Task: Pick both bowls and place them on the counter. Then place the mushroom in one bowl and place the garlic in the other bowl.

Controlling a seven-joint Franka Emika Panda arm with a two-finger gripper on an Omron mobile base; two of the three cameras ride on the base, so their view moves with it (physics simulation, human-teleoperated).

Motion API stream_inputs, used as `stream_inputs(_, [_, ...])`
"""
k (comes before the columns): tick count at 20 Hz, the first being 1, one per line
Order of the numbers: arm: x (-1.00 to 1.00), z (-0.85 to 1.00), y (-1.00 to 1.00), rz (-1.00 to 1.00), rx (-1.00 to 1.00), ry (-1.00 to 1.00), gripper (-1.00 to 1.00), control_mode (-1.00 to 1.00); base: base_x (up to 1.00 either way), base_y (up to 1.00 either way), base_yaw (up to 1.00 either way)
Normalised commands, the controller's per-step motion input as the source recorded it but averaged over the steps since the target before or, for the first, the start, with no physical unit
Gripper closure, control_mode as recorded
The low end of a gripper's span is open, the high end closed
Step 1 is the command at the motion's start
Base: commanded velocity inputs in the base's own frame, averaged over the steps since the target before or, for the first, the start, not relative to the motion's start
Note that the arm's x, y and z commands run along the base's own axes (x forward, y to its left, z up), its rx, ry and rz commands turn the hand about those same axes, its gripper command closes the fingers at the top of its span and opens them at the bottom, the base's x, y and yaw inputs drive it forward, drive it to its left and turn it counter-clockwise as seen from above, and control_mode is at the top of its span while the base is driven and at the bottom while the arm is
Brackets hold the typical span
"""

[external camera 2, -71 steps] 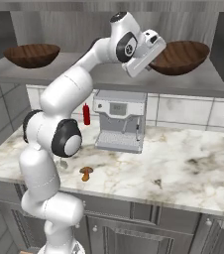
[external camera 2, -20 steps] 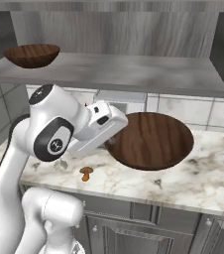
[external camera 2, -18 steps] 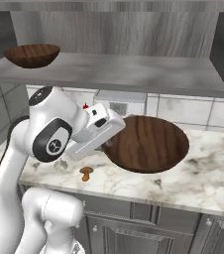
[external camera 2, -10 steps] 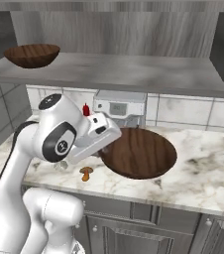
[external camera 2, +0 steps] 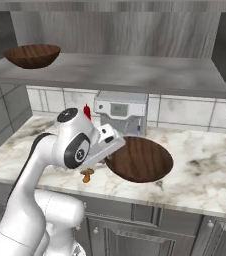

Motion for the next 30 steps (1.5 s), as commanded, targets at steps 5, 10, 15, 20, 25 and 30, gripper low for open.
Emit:
stream_inputs(5, [0.51, -0.69, -0.02, 0.03, 0.0, 0.0, 1.0, -1.0, 0.0, 0.0, 0.0])
stream_inputs(10, [0.51, -0.65, -0.09, 0.0, 0.0, 0.01, 1.0, -1.0, 0.0, 0.0, 0.0])
stream_inputs(15, [0.44, -0.46, -0.18, 0.0, 0.0, 0.02, 1.0, -1.0, 0.0, 0.0, 0.0])
stream_inputs(20, [0.44, -0.38, -0.18, 0.0, 0.0, 0.03, 1.0, -1.0, 0.0, 0.0, 0.0])
stream_inputs(25, [0.35, -0.31, -0.07, 0.0, 0.01, 0.01, 1.0, -1.0, 0.0, 0.0, 0.0])
stream_inputs(30, [0.16, -0.17, -0.06, 0.01, 0.06, 0.0, 1.0, -1.0, 0.0, 0.0, 0.0])
